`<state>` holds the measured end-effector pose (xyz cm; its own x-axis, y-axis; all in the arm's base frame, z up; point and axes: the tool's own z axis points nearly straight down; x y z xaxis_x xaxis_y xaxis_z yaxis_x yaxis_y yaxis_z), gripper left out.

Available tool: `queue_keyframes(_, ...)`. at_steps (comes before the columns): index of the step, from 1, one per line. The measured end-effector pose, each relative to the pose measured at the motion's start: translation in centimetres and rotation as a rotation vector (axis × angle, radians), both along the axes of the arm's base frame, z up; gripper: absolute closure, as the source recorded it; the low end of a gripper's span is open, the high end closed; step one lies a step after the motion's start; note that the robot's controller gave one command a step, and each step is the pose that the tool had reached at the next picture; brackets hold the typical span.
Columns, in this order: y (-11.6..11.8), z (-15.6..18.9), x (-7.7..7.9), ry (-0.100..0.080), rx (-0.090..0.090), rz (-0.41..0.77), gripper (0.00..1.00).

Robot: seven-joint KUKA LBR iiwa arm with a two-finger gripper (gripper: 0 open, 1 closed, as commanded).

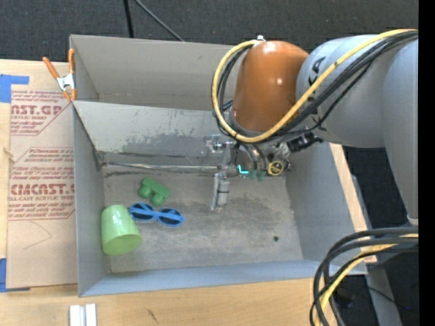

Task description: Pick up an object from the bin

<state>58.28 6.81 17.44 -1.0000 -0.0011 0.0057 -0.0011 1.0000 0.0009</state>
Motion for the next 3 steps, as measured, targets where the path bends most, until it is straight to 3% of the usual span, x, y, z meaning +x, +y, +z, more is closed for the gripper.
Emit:
queue_keyframes(1, 7.0, -9.0, -1.0, 0.001, 0.000, -0.145, 0.00)
queue_keyframes(2, 6.7, -8.6, -0.8, -0.006, 0.000, -0.149, 1.00)
queue_keyframes(3, 9.3, 1.1, -0.2, -0.015, 0.004, -0.182, 1.00)
